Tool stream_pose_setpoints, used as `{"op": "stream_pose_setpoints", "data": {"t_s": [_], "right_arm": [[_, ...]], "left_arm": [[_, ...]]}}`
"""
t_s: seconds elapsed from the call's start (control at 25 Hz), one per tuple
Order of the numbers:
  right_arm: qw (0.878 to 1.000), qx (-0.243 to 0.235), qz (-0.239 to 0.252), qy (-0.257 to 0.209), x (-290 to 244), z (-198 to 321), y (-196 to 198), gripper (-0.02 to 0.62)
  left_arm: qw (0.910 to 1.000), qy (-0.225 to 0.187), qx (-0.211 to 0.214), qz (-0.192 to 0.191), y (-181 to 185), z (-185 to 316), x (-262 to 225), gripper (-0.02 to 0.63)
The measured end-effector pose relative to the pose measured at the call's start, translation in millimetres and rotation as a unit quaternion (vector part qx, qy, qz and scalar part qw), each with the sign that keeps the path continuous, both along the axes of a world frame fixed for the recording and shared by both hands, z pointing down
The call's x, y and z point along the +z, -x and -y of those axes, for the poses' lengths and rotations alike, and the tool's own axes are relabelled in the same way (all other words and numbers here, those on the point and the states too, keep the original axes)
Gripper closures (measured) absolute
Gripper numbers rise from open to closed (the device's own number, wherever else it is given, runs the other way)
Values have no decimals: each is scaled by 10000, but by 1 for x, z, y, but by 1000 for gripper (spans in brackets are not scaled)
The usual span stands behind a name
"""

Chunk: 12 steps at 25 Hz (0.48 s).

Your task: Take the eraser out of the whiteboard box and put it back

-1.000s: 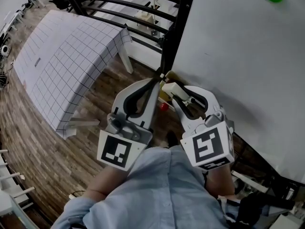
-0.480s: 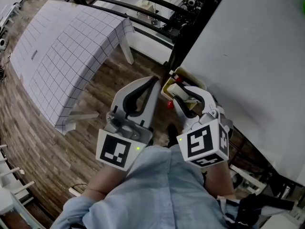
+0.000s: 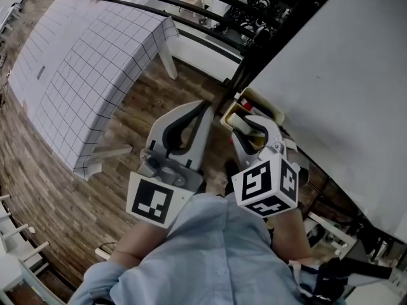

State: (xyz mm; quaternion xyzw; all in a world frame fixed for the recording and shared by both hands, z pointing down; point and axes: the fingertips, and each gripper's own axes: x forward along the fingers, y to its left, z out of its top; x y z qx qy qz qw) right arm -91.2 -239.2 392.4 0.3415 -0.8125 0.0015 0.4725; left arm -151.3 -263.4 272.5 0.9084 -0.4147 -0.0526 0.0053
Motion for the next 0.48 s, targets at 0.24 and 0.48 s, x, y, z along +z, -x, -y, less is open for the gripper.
{"op": "stream_pose_setpoints", "data": {"t_s": [0.24,0.48], "right_arm": [[9999,12,-119,125,12,0,2,466],[9986,-95,513,15,-17,-8,6,466]], "left_arm": [[10000,-4,71,22,2,-1,2,607],[9999,-83,48,35,-2,-5,-7,607]]}}
